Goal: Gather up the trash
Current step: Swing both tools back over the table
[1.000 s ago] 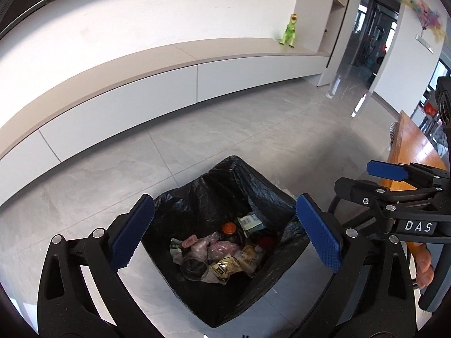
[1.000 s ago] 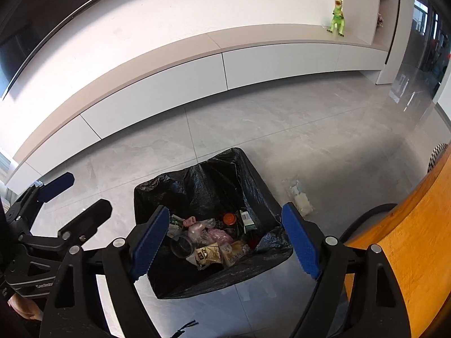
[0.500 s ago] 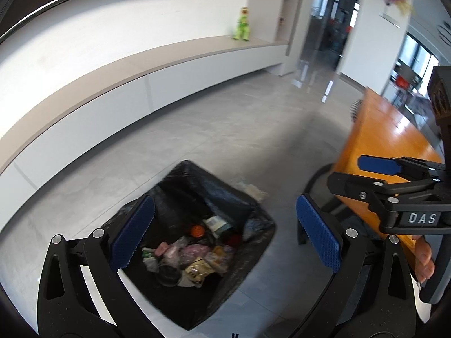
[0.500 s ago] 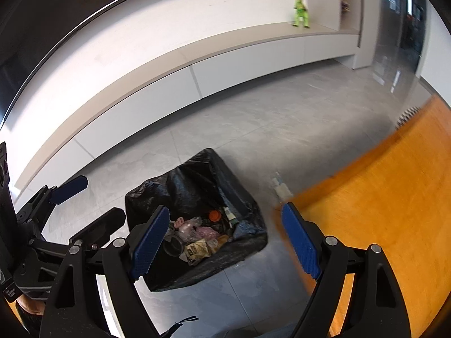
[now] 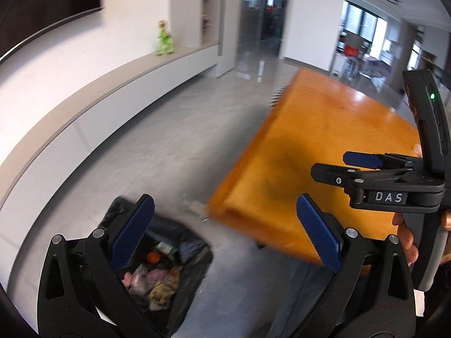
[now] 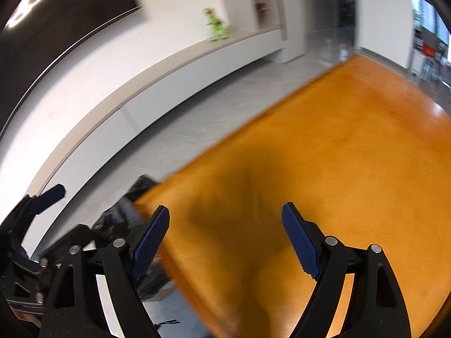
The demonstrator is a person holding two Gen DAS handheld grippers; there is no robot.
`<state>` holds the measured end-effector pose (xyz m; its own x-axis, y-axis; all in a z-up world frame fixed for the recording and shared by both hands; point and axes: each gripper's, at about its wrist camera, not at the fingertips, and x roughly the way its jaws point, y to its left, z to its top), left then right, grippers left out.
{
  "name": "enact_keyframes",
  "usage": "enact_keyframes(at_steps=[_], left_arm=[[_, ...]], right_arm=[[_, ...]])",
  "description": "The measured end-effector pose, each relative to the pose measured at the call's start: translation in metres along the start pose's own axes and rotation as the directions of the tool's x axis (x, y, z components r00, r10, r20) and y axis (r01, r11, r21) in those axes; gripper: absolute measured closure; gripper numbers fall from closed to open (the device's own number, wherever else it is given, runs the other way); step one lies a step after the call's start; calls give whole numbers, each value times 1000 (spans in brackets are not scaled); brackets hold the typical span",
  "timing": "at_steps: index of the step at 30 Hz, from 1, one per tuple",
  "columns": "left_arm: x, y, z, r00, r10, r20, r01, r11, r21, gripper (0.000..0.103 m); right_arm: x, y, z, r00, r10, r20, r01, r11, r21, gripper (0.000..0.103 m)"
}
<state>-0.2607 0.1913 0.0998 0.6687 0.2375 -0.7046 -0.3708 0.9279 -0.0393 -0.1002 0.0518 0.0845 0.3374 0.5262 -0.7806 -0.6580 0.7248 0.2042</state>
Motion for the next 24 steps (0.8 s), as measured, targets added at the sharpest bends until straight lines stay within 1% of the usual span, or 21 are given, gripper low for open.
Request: enact_keyframes(at_steps=[4,7,9,12,15,17,18,19,20,21,22,24], left_arm=[[18,-51,18,997,-70,-11,71,994,80,6],[32,-89,28,992,-122,-27,124,983,131,6],[42,-117,35,985,-167,-43,172,972,163,6],[52,-150,42,975,-210,-65,219,955,202,6],[63,-190,49,960,-263,-91,278,928,247,6],[70,-218,54,950,-293,-111,313,909,276,6],[74,-235,56,944,-307,-122,330,897,294,6],[75,-247,56,941,-314,-130,339,890,305,6],[78,-259,58,937,-320,-139,348,882,316,6],[82,-274,60,931,-331,-153,364,871,331,6],[84,-285,61,927,-339,-162,375,861,344,6],[88,-307,64,922,-346,-175,387,843,372,6]], right_arm=[[-18,-53,-10,995,-99,18,98,992,78,21],[-33,-95,-23,983,-183,21,179,975,135,21],[-44,-120,-33,971,-240,20,233,957,174,21],[-64,-159,-49,945,-325,19,312,919,242,21],[-90,-199,-64,905,-426,17,397,855,334,21],[-107,-228,-73,874,-486,7,443,801,402,21],[-114,-241,-77,855,-518,-5,468,768,438,21],[-123,-261,-84,834,-552,-21,490,720,491,21],[-128,-275,-89,822,-568,-40,501,689,523,21],[-131,-290,-95,813,-578,-66,511,655,557,21],[-134,-303,-102,810,-580,-86,515,633,578,20],[-135,-333,-118,810,-569,-138,518,586,623,20]])
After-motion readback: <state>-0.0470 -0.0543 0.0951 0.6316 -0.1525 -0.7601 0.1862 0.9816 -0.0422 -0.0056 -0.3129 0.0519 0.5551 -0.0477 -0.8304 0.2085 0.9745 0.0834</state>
